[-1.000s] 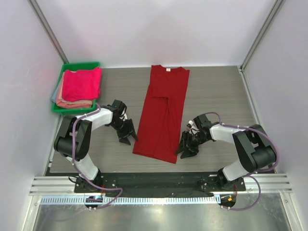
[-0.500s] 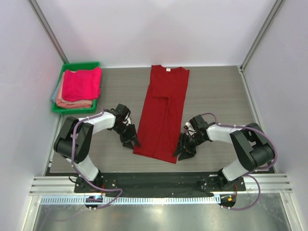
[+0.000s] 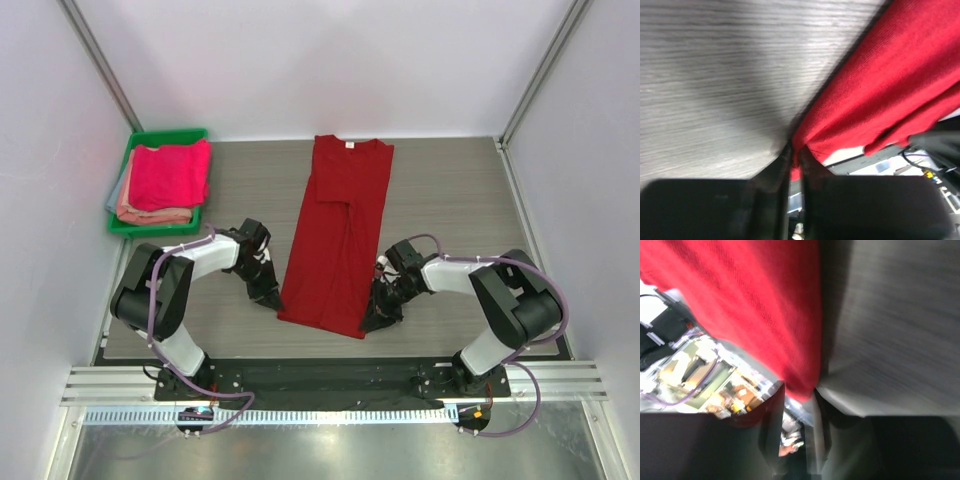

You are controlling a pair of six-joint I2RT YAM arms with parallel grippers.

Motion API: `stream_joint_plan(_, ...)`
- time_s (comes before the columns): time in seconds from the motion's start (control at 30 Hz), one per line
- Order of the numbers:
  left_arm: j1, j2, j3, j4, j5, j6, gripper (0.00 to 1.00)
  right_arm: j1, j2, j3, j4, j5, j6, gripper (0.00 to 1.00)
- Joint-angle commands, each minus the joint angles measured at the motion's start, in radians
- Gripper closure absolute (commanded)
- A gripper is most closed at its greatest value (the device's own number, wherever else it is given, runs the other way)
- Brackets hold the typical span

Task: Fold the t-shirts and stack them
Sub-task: Fold the tshirt

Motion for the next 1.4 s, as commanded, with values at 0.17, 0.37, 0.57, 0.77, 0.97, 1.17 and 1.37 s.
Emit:
stream_joint_plan(0.17,0.021,-0.008,0.098,-0.029,-0.079,0.080,1.00,-0.042,-0.077,0.011,-0.019,0.137,-0.048,0.98)
stream_joint_plan(0.37,0.031,-0.008,0.309,-0.084,-0.114,0.188,1.00,-0.186,-0.191,0.123,-0.182,0.122,-0.181,0.98)
stream_joint_plan(0.57,0.032,0.060,0.476,-0.072,-0.099,0.205,1.00,-0.278,-0.139,0.282,-0.138,0.118,-0.193,0.98)
stream_joint_plan(0.77,0.041,0.162,0.636,-0.060,-0.140,0.238,1.00,-0.339,-0.001,0.547,-0.095,0.124,-0.205,0.99)
stream_joint_plan(0.97,0.064,0.299,0.842,-0.044,-0.170,0.289,1.00,-0.376,0.156,0.730,-0.077,0.136,-0.219,0.99)
stream_joint_plan(1.17,0.071,0.403,0.960,-0.037,-0.182,0.323,1.00,-0.378,0.240,0.763,-0.044,0.147,-0.211,0.98)
stream_joint_plan(1.37,0.072,0.466,1.023,-0.024,-0.182,0.353,1.00,-0.378,0.288,0.778,-0.034,0.156,-0.225,0.99)
